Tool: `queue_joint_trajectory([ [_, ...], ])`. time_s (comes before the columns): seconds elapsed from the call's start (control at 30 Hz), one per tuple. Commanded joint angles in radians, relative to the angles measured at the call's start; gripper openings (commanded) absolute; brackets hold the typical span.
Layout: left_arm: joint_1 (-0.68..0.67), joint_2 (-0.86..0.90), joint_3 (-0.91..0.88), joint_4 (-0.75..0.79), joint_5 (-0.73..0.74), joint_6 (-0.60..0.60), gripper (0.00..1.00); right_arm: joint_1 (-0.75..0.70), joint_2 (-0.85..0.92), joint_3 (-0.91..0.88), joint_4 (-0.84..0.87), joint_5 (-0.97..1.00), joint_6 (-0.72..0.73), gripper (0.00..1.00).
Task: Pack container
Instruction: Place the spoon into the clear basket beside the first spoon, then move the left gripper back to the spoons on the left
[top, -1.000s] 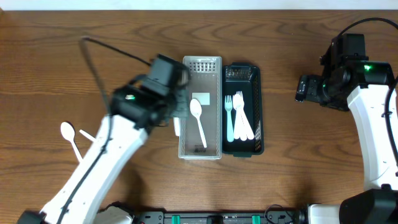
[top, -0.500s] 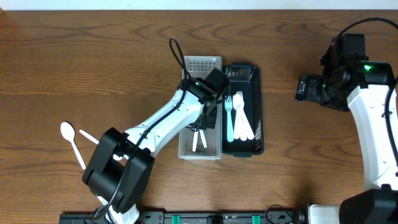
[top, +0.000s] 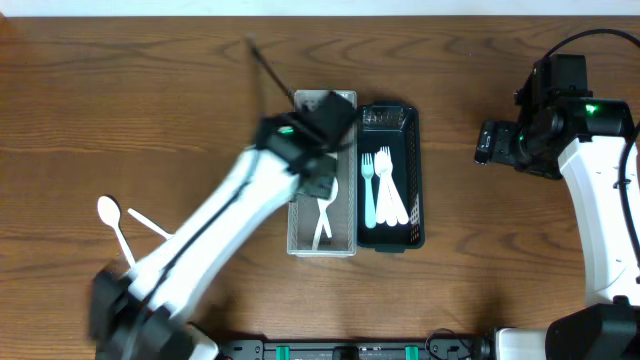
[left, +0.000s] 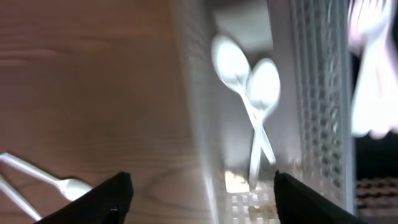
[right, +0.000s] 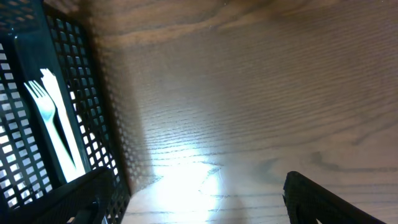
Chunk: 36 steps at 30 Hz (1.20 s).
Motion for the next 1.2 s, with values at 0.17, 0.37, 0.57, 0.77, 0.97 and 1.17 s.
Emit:
queue_joint_trajectory([
  [0.17,0.449,-0.356,-0.018,-0.065,-0.076,-0.235,0.78,-0.006,-0.001,0.0,-0.003,-0.004,-0.021,0.91],
  [0.37,0.785,-0.446,-0.159,-0.041,-0.041,-0.233,0.89,-0.006,-0.001,0.0,-0.002,-0.004,-0.021,0.92],
  [0.57,0.956,-0.402,-0.425,0.142,0.111,-0.185,0.91,-0.006,-0.001,0.0,-0.005,-0.004,-0.028,0.92],
  [0.77,1.06,-0.289,-0.61,0.313,0.183,-0.185,0.91,-0.006,-0.001,0.0,-0.011,-0.004,-0.038,0.93],
  [0.97,1.093,-0.138,-0.636,0.393,0.183,-0.15,0.92,-0.006,-0.001,0.0,-0.026,-0.004,-0.047,0.93],
  [1.17,1.093,-0.009,-0.636,0.428,0.184,-0.15,0.91,-0.006,-0.001,0.0,-0.033,-0.004,-0.047,0.93],
])
